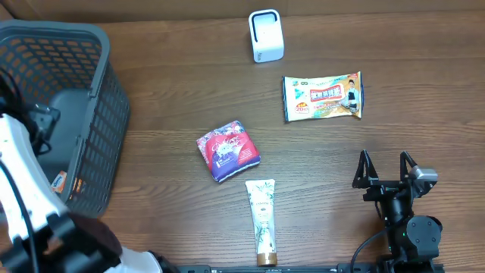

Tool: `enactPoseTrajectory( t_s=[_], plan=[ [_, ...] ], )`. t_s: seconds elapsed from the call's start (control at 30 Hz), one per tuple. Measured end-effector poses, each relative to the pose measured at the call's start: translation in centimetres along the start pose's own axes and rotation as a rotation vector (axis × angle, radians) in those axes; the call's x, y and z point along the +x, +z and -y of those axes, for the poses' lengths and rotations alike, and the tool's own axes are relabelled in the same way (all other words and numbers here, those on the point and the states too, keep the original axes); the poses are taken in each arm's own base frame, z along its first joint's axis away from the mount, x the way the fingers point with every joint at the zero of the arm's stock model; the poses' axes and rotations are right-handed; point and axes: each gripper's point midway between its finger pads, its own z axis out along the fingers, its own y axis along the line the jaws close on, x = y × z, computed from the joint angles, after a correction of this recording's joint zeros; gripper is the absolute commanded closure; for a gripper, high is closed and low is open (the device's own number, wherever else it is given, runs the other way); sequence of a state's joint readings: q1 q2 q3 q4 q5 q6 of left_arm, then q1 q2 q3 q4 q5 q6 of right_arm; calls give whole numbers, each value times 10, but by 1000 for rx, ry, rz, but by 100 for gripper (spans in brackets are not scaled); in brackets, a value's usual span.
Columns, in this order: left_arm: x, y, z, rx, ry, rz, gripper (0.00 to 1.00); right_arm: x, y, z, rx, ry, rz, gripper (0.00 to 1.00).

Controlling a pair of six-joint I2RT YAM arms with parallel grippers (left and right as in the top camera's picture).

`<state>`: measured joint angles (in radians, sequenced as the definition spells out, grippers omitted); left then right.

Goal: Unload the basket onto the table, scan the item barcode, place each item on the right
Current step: 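Reach the left gripper into the basket and grasp the orange Kleenex pack, then carry the Kleenex pack out and drop it beside the Carefree pack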

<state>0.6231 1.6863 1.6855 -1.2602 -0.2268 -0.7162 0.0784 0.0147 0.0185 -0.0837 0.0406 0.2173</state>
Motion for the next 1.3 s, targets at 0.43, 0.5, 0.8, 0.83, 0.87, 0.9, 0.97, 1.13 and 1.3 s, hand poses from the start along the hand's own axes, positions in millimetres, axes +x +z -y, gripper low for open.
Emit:
enactPoseTrajectory(
  t_s=[0.43, 0.5, 0.8, 0.83, 0.87, 0.9, 0.97, 1.13, 1.3],
  plan=[
    [60, 121, -38, -191, 34, -87, 0, 0, 0, 0, 0, 0, 0, 0],
    [62, 124, -46, -215, 32, -86, 0, 0, 0, 0, 0, 0, 0, 0],
    [37, 137, -57, -203, -29, -8, 0, 0, 0, 0, 0, 0, 0, 0],
    [35, 141, -57, -193, -33, 1, 0, 0, 0, 0, -1, 0, 0, 0],
    [35, 144, -57, -184, -33, 9, 0, 0, 0, 0, 0, 0, 0, 0],
    [36, 149, -56, -172, -31, 15, 0, 0, 0, 0, 0, 0, 0, 0],
    [41, 158, -55, -154, -26, 20, 0, 0, 0, 0, 0, 0, 0, 0],
    [46, 166, -55, -118, -34, 49, 14, 0, 0, 0, 0, 0, 0, 0],
    [48, 167, -55, -110, -30, 50, 44, 0, 0, 0, 0, 0, 0, 0]
  ],
)
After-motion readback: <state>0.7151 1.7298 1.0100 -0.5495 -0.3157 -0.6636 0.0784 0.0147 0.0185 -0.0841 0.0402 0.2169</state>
